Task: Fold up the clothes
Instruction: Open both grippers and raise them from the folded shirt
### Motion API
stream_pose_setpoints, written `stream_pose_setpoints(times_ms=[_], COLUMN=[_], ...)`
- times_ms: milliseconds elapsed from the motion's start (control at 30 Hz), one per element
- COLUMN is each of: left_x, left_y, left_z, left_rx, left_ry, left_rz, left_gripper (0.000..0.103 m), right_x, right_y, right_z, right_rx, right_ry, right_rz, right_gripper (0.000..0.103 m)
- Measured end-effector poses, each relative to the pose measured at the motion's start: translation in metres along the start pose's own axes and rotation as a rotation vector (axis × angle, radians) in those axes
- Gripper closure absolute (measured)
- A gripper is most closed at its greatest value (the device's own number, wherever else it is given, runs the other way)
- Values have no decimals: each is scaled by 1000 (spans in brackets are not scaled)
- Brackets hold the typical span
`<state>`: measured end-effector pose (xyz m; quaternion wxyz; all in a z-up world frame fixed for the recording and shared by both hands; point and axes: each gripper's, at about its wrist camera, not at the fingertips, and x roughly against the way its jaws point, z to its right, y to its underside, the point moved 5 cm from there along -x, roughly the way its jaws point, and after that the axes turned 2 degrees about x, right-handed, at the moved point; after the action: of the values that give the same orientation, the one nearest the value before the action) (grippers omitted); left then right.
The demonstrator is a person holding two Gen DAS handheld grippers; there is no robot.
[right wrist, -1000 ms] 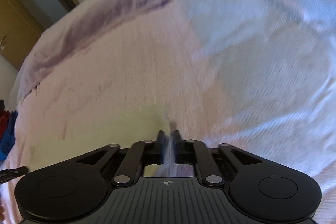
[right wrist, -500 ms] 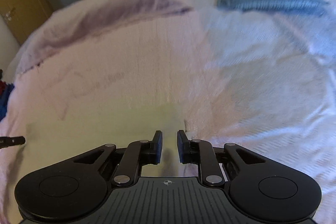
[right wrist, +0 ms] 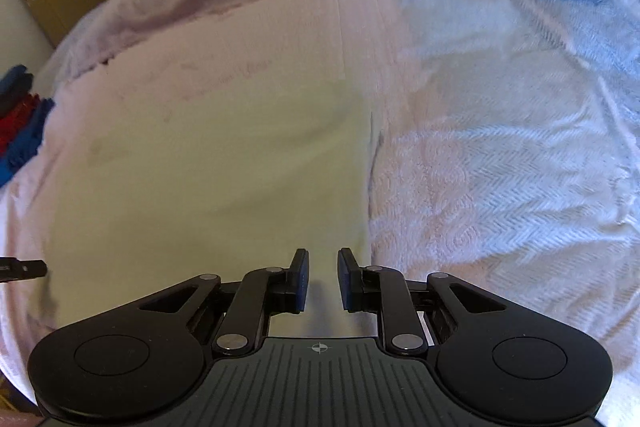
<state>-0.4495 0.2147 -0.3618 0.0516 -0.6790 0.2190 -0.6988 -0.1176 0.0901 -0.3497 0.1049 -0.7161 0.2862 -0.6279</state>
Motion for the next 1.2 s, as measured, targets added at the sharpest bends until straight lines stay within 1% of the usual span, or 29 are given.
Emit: stream_pose_setpoints(times_ms=[33, 67, 100, 133, 167, 200, 300, 367, 400, 433, 567, 733, 800, 867, 1067, 1200], left_x=[1, -2, -8, -11, -9, -4, 10, 21, 26, 32, 59, 93, 104, 113, 134, 140], left_y=[4, 8, 12, 16, 16, 15, 10, 6, 4, 2, -8, -17, -19, -19, -6, -1], left_z=[0, -1, -2, -4, -4, -4, -3, -5, -6, -7, -15, -26, -30, -33, -36, -35], left_rx=[-4, -9, -15, -18, -26, -43, -90, -112, -121, -130, -174, -233, -253, -275, -316, -331], left_ry=[-4, -17, -32, -35, -35, -37, -39, -19, -9, 1, 40, 50, 56, 62, 107, 148], left_rz=[-6, -27, -61, -84, -86, -80, -60, -54, -53, -51, -28, 9, 19, 25, 11, 2], left_gripper=[88, 87, 86, 86, 86, 85, 85, 85, 85, 85, 85, 85, 83, 80, 80, 80], right_x=[2, -3, -13, -23, -26, -24, -9, 2, 8, 15, 38, 64, 71, 80, 103, 110], right_y=[5, 13, 22, 34, 41, 44, 45, 44, 44, 43, 43, 48, 49, 50, 53, 59], right_z=[-2, -2, 0, 1, 1, -1, -15, -26, -30, -35, -57, -78, -84, -92, -115, -119], right_rx=[-1, -7, -22, -44, -69, -94, -118, -124, -133, -142, -201, -300, -320, -314, -276, -278], right_ry=[-4, 3, 17, 44, 65, 69, 74, 91, 95, 98, 109, 115, 116, 123, 132, 131], right_rz=[-4, -35, -85, -160, -197, -190, -160, -145, -134, -122, -86, -79, -78, -84, -94, -88], right_gripper=[83, 83, 83, 83, 83, 83, 81, 73, 65, 59, 58, 57, 57, 57, 57, 57])
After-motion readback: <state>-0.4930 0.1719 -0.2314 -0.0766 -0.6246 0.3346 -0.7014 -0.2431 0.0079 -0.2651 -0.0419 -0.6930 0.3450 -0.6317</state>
